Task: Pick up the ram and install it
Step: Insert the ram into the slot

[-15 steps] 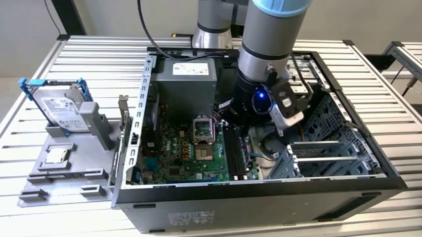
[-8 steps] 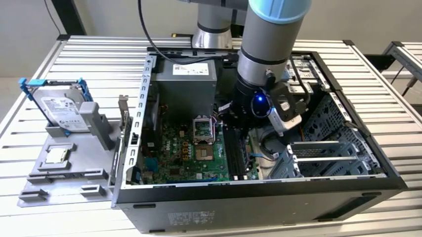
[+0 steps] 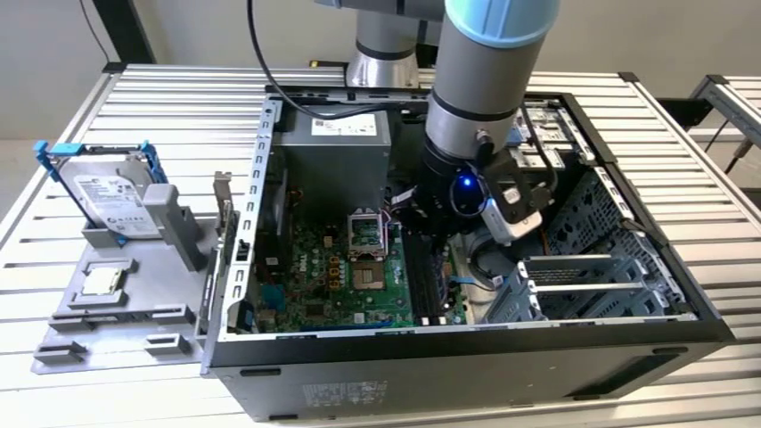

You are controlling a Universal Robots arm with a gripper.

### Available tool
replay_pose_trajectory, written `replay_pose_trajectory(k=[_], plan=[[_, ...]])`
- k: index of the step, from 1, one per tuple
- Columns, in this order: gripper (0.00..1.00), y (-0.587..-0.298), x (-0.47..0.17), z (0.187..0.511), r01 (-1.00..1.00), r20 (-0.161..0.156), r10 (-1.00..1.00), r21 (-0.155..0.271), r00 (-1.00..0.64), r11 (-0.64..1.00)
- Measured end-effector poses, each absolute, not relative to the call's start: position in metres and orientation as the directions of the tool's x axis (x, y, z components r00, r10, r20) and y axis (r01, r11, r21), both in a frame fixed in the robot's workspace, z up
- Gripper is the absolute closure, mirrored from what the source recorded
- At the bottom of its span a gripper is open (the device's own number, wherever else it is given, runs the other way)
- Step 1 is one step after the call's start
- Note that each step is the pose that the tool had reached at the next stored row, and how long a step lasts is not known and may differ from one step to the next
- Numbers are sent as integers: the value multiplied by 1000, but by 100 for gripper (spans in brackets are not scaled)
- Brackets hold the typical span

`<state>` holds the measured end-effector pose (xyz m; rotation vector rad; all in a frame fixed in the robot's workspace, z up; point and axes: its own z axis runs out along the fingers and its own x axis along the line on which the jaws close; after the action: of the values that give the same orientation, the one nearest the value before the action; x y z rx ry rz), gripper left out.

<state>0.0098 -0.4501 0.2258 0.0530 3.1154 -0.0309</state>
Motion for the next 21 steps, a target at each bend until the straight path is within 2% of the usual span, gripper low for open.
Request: replay_pose_trajectory(k=[21], plan=[[100, -453, 11, 218, 35, -26, 34, -19, -999, 999]])
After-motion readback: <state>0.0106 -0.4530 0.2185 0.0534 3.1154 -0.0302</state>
